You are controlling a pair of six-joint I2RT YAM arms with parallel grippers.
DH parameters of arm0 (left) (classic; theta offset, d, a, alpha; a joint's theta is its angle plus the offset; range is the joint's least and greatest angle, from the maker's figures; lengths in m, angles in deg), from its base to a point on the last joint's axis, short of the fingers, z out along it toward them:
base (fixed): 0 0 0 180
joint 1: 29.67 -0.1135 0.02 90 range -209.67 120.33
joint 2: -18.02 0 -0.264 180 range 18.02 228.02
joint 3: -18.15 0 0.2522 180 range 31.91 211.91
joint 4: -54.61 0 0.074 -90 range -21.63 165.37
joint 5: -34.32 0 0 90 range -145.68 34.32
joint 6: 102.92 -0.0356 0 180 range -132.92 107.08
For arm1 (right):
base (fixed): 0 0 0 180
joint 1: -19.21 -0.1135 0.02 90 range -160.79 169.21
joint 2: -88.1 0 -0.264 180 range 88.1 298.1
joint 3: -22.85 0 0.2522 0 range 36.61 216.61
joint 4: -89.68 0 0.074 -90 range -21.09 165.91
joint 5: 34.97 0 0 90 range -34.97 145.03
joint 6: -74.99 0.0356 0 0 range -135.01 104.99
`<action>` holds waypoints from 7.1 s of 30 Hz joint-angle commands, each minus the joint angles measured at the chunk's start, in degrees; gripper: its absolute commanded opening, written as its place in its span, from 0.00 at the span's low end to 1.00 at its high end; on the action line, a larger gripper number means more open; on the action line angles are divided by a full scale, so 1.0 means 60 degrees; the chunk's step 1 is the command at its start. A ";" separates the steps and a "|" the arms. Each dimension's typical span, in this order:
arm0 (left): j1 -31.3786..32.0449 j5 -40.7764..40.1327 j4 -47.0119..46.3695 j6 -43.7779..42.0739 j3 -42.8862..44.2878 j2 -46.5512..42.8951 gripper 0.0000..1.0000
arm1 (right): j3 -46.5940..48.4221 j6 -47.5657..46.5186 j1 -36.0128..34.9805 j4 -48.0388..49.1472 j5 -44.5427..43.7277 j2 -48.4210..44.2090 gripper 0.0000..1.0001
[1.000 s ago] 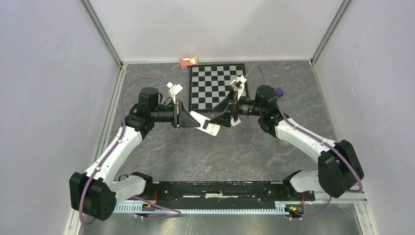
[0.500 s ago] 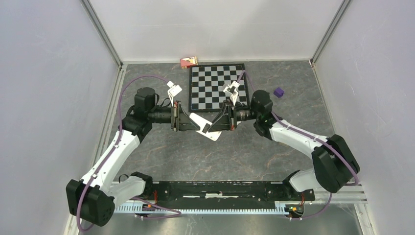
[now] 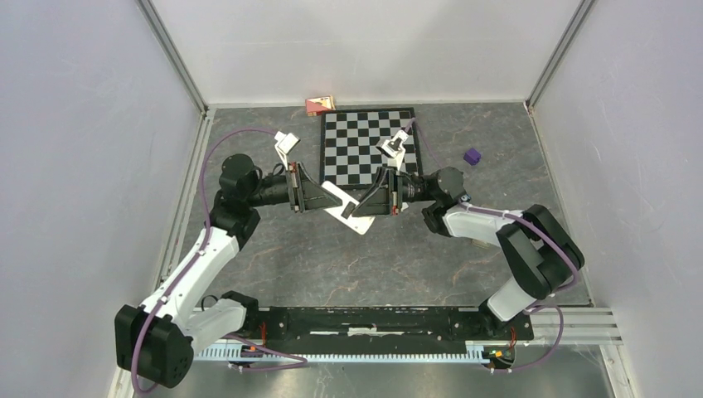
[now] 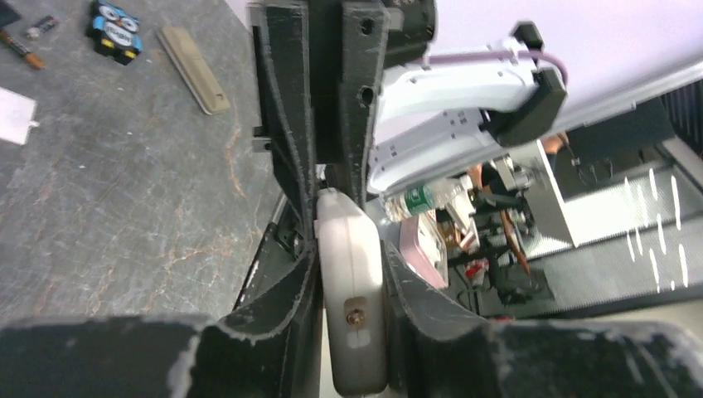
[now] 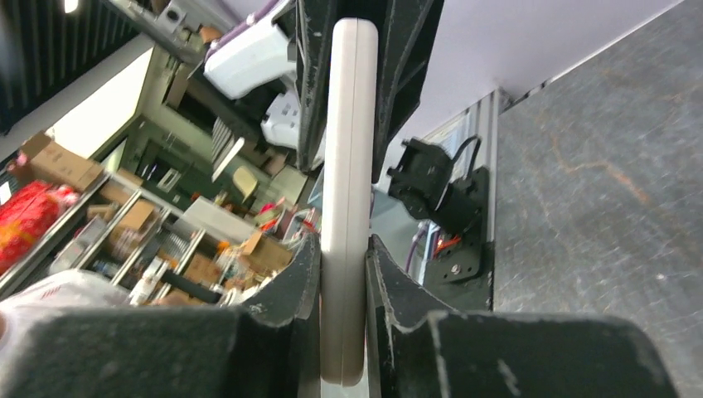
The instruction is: Load the batteries into the remote control
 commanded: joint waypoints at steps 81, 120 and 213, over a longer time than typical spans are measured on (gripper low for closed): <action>-0.0462 -0.4427 0.2618 -0.2116 0.1214 0.0581 0.02 | 0.5777 -2.1942 0.3769 -1.8710 -0.8135 0.3687 0.24; 0.0006 -0.6299 -0.4910 0.3781 -0.2851 -0.0649 0.02 | 0.2289 -0.6598 -0.1304 -1.1413 -1.1848 -0.4070 0.00; 0.0149 -0.7134 -0.9239 0.5763 -0.2748 0.0492 0.02 | 0.5122 -0.2853 -0.3056 -1.4624 -1.3939 -0.3965 0.96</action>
